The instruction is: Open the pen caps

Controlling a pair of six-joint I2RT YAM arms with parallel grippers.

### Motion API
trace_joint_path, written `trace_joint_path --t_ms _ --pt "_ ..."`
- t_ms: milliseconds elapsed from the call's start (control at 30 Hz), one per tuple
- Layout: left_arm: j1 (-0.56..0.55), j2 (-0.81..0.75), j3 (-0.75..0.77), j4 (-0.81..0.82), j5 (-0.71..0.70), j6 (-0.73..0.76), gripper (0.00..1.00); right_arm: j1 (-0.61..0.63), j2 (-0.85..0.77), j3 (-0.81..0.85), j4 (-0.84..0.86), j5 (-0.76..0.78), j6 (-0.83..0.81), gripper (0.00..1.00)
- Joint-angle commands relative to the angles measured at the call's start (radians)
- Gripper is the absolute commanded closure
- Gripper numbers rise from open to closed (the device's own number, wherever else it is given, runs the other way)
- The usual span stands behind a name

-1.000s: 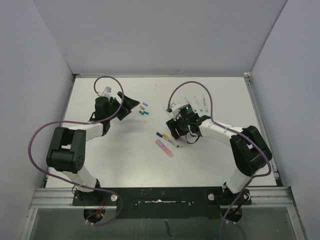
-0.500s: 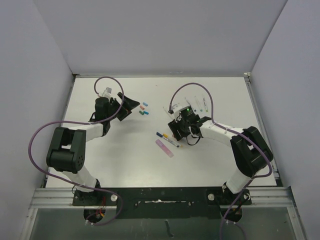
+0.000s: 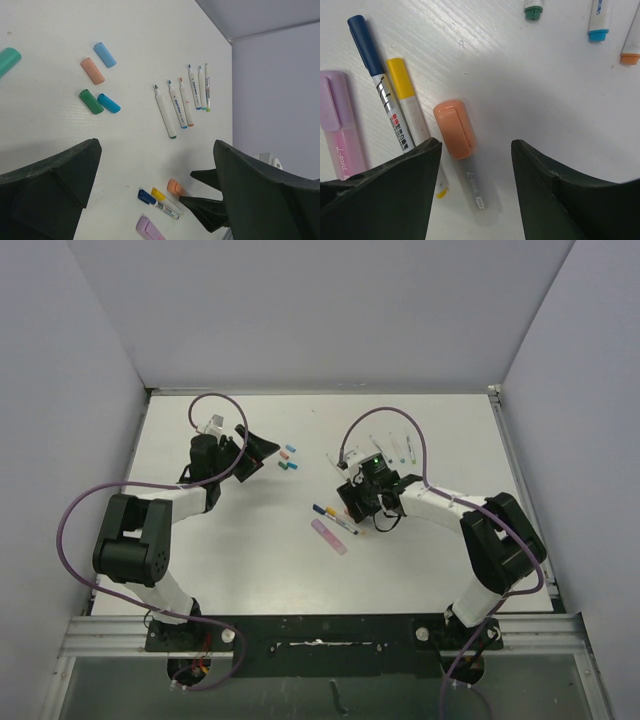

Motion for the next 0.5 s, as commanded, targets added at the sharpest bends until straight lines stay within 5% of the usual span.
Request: trace_joint_path --t_ms 0,467 --pt "-0.003 -0.034 0.017 0.06 0.017 0.002 0.02 0.012 0.0 -0.017 0.014 0.003 0.013 0.41" --pt "-0.003 -0.032 0.013 0.064 0.017 -0.003 0.02 0.023 0.031 -0.02 0.007 0.011 0.024 0.48"
